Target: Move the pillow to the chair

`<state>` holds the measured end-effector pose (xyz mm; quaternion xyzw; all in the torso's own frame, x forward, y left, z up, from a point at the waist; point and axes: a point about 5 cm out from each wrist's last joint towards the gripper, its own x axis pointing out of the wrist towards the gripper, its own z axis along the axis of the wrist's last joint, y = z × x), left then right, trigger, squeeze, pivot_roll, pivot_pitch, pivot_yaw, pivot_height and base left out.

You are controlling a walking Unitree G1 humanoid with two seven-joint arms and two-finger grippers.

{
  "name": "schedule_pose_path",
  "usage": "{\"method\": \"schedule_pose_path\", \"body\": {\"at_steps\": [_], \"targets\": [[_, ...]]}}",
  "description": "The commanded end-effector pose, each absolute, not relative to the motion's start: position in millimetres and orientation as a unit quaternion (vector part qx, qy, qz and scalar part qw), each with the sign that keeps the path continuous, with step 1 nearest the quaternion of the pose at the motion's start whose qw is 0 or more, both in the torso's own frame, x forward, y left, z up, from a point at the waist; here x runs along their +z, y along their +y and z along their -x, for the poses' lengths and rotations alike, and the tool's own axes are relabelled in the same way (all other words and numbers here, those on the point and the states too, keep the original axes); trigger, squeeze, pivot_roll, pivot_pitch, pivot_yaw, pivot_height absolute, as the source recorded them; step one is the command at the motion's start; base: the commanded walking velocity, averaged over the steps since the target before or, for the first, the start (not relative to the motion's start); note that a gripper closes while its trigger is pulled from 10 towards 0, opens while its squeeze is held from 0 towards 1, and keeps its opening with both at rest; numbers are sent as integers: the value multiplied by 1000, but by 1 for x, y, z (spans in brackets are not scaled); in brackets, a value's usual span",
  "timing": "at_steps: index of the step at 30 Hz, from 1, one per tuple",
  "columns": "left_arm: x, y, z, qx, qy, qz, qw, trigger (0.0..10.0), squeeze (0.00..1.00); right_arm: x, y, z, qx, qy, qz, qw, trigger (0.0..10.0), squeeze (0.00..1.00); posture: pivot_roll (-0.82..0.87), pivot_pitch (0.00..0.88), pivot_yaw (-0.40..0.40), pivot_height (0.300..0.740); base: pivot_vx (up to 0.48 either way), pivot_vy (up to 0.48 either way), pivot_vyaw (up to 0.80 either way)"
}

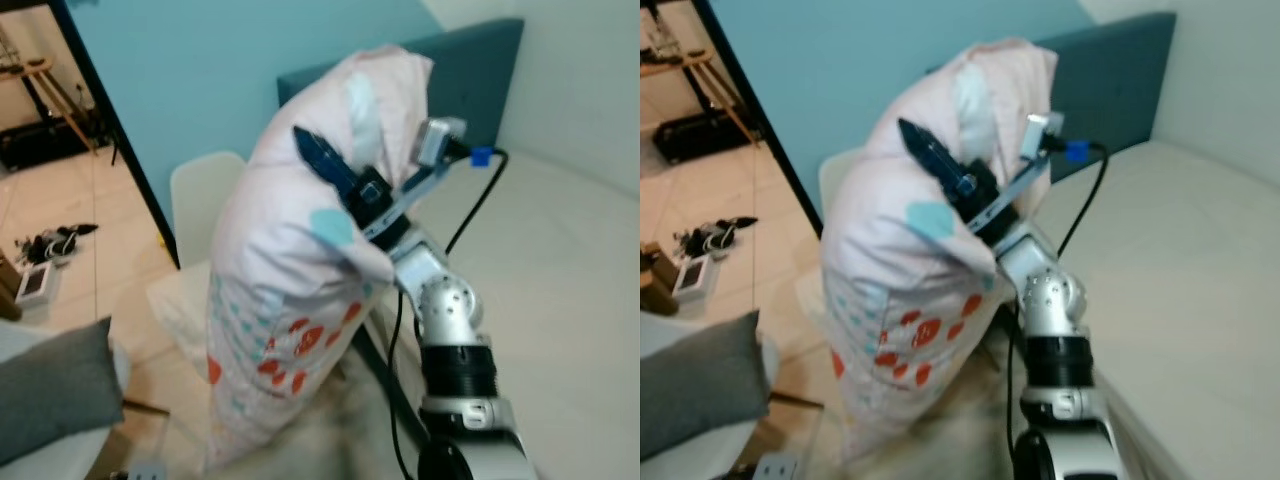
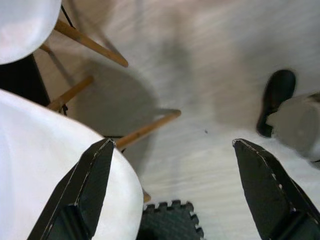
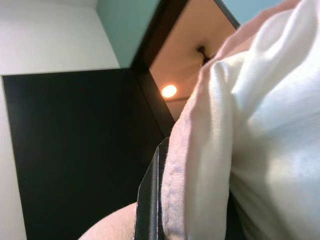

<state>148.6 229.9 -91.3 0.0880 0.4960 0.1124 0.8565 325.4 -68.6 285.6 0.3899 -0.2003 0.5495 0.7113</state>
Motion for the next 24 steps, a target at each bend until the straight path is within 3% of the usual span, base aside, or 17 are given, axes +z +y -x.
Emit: {"method": "schedule_pose_path", "body": {"at_steps": [1,11,24], "targets": [[-91,237,-146,115,501,-98,852,10000,0,321,-61,-310,594,-257,-386,657,10000,0,-34,6,73,740,0,0,788],[-90,237,-147,112,499,-102,853,10000,0,338,-57,-296,622,-280,-380,625,10000,0,-35,0,70,740,0,0,788],[-91,235,-148,111,499,-99,854,10000,0,319,-46,-301,615,-236,-375,652,10000,0,-34,10,70,740,0,0,788]]}}
